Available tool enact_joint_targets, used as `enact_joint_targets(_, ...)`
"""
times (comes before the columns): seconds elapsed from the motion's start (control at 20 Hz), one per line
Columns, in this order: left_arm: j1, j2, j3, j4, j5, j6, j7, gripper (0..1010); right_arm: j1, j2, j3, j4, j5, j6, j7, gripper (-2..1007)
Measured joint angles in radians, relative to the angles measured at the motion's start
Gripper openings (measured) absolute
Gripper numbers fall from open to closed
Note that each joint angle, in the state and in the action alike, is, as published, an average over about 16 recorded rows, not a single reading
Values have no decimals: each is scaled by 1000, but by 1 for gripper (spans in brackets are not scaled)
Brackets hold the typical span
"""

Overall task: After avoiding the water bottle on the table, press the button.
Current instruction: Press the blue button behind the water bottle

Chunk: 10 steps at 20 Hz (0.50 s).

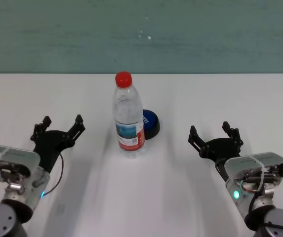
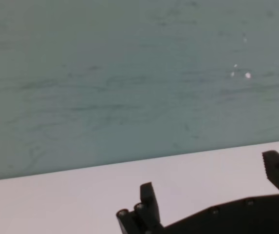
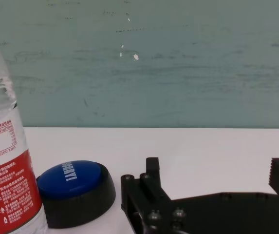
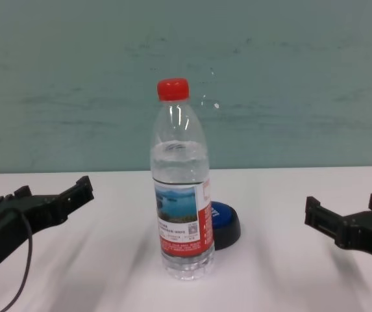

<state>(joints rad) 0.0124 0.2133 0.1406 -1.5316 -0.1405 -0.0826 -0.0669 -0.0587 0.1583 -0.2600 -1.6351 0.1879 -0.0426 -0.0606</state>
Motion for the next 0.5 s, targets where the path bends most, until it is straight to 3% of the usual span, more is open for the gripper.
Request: enact_joint_targets(0.5, 23, -10, -26, -15, 1, -6, -46, 1010, 0, 0, 0, 0, 0, 0, 0, 1004)
